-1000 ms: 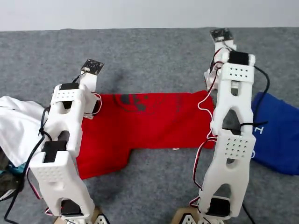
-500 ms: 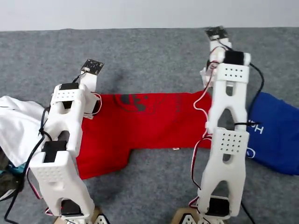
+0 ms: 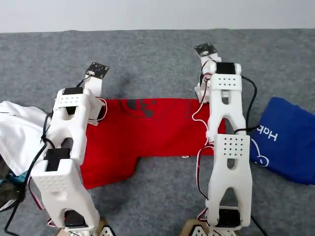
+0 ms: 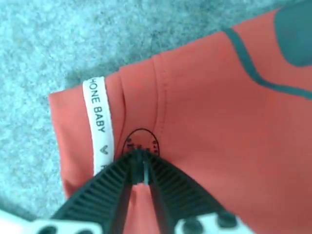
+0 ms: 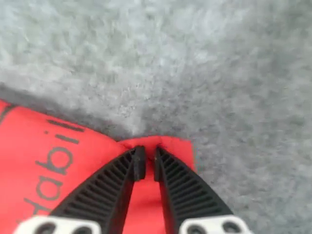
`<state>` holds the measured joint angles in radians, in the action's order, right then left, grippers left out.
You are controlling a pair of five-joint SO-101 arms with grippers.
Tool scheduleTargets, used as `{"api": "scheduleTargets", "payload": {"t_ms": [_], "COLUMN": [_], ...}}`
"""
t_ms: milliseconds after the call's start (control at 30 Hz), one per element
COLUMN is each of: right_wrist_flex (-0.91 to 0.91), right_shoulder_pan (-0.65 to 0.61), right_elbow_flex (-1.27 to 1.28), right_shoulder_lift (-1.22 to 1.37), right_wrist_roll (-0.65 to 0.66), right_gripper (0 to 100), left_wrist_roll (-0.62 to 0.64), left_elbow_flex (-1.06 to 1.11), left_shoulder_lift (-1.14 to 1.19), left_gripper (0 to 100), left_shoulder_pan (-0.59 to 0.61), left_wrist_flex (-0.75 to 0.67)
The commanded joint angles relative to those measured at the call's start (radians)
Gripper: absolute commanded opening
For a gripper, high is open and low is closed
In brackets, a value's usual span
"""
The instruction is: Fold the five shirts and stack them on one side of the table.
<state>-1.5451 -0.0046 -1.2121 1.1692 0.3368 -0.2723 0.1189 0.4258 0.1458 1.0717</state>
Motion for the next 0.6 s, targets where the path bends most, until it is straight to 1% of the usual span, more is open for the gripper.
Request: {"api": "scheduleTargets", "payload": {"t_ms": [0,133,233,400,567], "right_wrist_flex": [0.025,0.016,-0.025,-0.127,-0.255], "right_shoulder_pan": [0.094,0.185,0.219,0.193,0.122], "right_elbow_flex": [-0.04,-0.04,-0.077,-0.241,-0.448], "right_shoulder_lift": [0.001,-0.001,-0.002,-0.004,-0.005], "right_wrist_roll": [0.037,0.037,0.037,0.035,0.034], "right_gripper": [5.0,5.0,5.0,5.0,5.0], "left_wrist_roll": [0.008,0.008,0.008,0.006,0.006], "left_elbow_flex": [-0.013,-0.013,-0.013,-0.013,-0.013], "left_shoulder_lift": [-0.009,-0.009,-0.009,-0.009,-0.017], "left_gripper": [1,1,1,1,1], "left_shoulder_pan": [-0.008,-0.008,-0.008,-0.008,-0.006], "left_wrist_flex": [0.002,0.002,0.002,0.002,0.002]}}
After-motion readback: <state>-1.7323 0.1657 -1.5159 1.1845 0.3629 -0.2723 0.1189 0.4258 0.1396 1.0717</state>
